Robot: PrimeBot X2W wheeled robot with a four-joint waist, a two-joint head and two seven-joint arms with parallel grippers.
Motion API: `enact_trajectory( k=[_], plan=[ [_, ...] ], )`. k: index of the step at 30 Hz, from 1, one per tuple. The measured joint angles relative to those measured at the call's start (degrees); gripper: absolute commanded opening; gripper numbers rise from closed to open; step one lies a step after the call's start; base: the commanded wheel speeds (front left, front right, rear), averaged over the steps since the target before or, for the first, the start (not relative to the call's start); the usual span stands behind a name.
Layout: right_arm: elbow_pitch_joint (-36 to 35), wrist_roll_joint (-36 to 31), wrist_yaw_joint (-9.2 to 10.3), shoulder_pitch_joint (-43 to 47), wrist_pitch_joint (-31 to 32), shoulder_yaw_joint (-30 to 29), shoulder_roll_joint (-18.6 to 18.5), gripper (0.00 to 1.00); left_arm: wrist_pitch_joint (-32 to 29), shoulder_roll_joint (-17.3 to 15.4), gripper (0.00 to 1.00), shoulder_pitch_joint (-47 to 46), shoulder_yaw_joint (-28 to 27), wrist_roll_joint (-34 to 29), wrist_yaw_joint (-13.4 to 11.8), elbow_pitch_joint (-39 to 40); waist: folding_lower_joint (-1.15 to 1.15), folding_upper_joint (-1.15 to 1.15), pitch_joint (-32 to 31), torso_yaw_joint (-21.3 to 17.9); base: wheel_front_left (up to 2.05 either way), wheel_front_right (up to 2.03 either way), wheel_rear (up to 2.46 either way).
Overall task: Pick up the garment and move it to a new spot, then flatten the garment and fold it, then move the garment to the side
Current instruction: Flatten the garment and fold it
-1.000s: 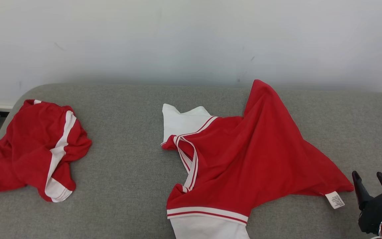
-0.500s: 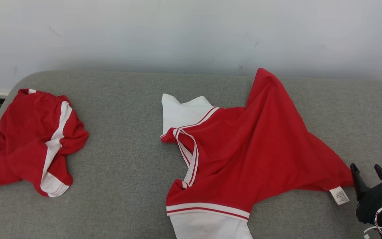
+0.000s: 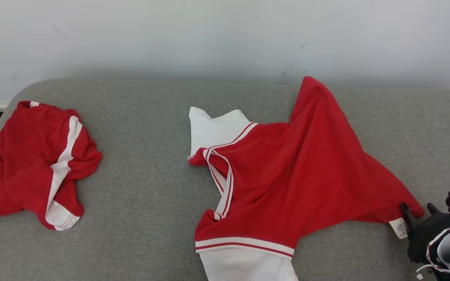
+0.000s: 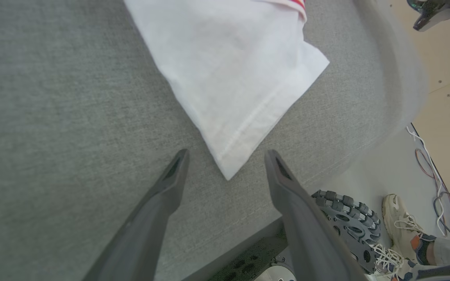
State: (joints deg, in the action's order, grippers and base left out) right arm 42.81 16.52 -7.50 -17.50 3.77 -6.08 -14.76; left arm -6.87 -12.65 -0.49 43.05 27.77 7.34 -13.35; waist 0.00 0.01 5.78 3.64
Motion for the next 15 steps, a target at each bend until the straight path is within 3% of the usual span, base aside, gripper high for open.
enact_trajectory(
  k=[14, 15],
  plan=[
    [9.6, -0.5, 0.00, -4.3, -2.3, 1.6, -0.2, 1.00, -0.4, 1.1, 1.00, -4.1, 4.2, 2.5, 0.2, -4.6, 0.00, 0.00, 0.1, 0.6, 0.00, 0.00, 0.00],
    [10.4, -0.5, -0.01, -4.8, -2.3, 1.9, -0.3, 0.46, -0.4, 1.4, 0.47, -4.7, 4.8, 3.0, 0.2, -5.3, 0.00, 0.00, 0.1, 0.6, 0.00, 0.00, 0.00]
  ],
)
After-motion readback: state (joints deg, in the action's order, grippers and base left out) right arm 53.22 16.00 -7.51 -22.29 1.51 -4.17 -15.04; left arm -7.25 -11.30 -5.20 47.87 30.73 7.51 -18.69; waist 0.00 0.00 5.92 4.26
